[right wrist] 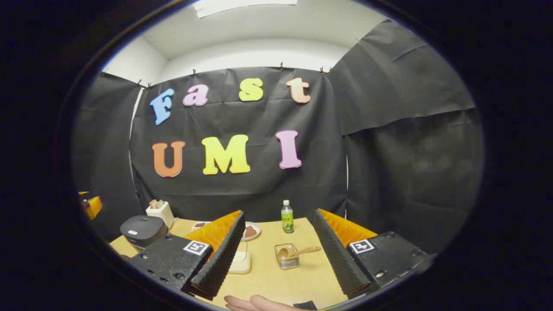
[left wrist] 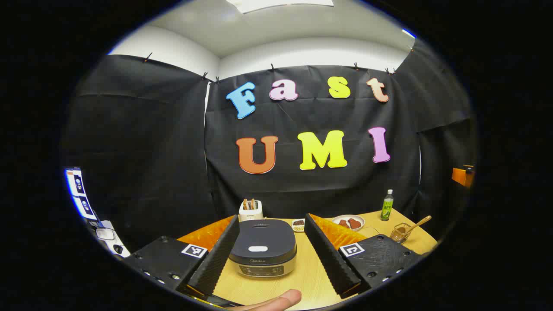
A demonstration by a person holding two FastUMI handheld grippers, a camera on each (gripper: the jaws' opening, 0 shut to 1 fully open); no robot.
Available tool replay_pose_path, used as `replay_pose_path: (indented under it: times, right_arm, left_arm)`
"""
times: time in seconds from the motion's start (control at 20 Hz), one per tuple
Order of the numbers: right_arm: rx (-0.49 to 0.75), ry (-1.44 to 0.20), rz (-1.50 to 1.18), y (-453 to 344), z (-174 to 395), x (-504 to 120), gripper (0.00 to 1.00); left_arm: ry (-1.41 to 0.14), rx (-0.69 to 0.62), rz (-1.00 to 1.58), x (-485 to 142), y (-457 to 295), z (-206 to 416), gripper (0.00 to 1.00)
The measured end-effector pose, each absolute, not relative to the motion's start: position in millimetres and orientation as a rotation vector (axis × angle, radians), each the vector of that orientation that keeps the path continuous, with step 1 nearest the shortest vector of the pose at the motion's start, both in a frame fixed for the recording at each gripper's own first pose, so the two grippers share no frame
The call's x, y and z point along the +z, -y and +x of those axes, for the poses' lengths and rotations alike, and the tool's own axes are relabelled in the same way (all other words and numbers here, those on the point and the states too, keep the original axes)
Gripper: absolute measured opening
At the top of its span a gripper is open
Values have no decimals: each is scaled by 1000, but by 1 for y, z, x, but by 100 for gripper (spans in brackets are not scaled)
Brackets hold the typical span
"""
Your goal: Close the left gripper, press the button to open the rice cooker; take a wooden spoon from the chopstick holder with the right hand, scoop a spoonful of rice and pour it into the rice cooker, then put the wooden spoon back into the chopstick holder.
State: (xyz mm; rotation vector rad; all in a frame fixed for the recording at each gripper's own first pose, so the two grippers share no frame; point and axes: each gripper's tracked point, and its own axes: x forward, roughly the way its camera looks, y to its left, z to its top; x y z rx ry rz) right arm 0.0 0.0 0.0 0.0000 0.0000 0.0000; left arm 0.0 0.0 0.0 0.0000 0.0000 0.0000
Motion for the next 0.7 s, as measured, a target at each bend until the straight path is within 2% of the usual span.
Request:
replay_pose_path:
  times: [0.35, 0.4, 0.45, 0.7]
  right_arm:
    - [17, 25, -39, -7, -12, 12, 100]
    - [21, 27, -38, -8, -14, 13, 100]
    - [26, 26, -36, -10, -15, 13, 100]
    - [36, 37, -38, -10, -21, 14, 100]
  left_arm:
    - [-11, 10, -41, -2, -13, 3, 96]
    - [-12, 9, -46, -3, -14, 4, 100]
    - [-9, 10, -46, -4, -15, 5, 96]
    - [-3, 7, -21, -7, -14, 2, 96]
